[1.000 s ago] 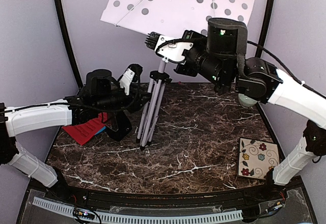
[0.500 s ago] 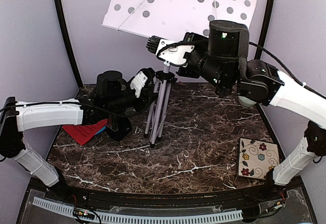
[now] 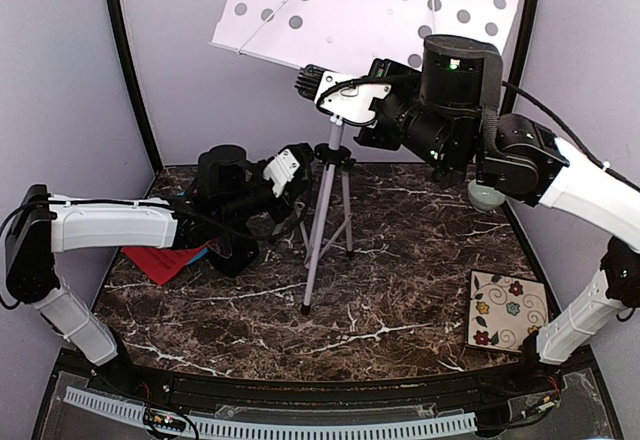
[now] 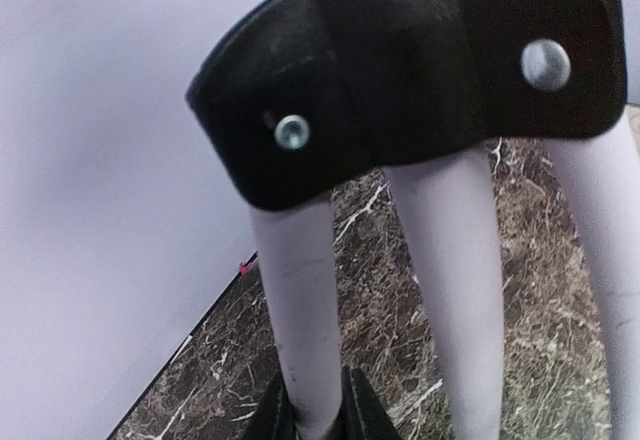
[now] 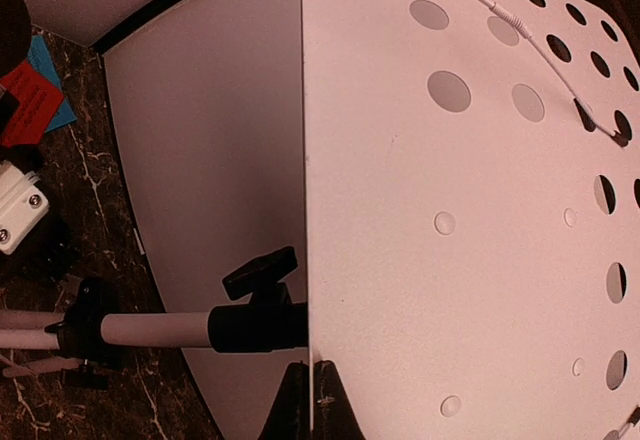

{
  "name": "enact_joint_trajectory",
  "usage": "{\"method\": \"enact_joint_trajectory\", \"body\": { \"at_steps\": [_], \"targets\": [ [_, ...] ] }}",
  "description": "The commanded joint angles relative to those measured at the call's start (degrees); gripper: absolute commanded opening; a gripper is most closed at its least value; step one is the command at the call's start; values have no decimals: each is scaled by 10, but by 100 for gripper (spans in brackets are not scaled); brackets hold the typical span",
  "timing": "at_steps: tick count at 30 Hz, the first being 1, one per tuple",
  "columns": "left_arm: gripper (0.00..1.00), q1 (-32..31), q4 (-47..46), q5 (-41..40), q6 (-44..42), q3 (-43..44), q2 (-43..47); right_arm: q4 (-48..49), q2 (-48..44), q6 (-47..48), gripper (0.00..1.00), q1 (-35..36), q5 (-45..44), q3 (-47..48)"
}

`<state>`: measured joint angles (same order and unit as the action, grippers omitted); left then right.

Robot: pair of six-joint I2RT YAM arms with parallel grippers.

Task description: Set up the instrument practice props

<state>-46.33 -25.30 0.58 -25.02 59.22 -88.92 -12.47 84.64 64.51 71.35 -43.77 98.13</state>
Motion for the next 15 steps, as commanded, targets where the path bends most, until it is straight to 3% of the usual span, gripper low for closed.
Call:
{"method": "enact_joint_trajectory", "body": {
  "at_steps": [1, 5, 15],
  "targets": [
    [8, -8, -30, -9, -105, -32, -14, 190, -58, -12, 0, 8, 35, 64],
    [2, -8, -88, -31, -123, -49, -31, 183, -57, -11, 0, 8, 48, 69],
    [0, -8, -198, -44, -42, -43, -118, 172, -23, -12, 0, 8, 57, 72]
  ]
}}
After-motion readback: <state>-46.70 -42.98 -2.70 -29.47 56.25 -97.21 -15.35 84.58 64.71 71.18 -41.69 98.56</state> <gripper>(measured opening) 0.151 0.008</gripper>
